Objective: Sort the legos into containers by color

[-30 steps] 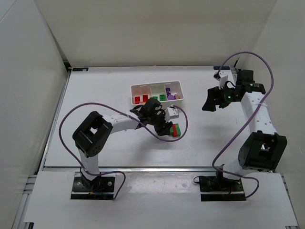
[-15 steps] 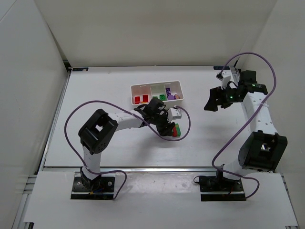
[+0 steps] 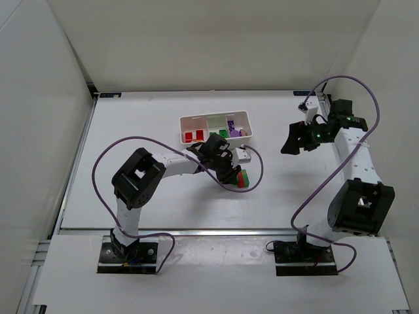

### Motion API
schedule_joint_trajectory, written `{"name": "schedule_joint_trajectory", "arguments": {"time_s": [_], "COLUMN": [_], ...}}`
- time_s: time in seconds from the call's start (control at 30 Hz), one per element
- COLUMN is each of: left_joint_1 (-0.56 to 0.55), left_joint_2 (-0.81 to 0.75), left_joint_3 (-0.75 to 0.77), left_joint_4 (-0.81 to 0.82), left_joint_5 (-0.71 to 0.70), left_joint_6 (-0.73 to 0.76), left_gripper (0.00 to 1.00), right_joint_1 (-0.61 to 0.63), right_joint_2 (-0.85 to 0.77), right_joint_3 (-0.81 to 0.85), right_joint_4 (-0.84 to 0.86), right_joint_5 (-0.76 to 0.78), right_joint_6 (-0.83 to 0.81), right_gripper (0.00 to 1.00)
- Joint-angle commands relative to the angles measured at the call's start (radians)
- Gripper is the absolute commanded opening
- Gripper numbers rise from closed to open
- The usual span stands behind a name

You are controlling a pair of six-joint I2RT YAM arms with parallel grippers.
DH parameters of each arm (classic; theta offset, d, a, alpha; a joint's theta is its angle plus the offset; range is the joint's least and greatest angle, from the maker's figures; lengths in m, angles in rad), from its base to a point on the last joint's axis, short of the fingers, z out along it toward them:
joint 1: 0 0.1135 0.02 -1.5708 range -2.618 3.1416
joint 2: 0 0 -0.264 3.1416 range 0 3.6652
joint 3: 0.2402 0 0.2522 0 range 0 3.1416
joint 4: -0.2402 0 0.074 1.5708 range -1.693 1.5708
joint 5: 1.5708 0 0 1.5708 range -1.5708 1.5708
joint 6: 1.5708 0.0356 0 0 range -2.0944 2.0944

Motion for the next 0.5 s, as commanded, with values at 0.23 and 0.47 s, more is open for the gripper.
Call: {"name": "schedule_joint_trajectory", "arguments": {"time_s": [0.23,0.47], "left_joint_1": [-0.008,0.000], "left_joint_2": [-0.024,-0.195], "left_joint_3": [0.020,-0.026], "left_joint_4": [0.008,0.023], "left_joint_5": [-0.015,-0.064], "left_joint_6": [-0.002,0.025], "left_gripper": [0.21,0.14], "right_joint_1": [-0.028,-0.032], "right_joint_2": [-0.009,0.073], "right_joint_3": [-0.028,-0.014], "right_joint_4": [0.021,0.101], "right_joint_5": [-0.151,-0.401], "right_joint_6": [0.055,0.300], "right_gripper": [0.89,0.87]}}
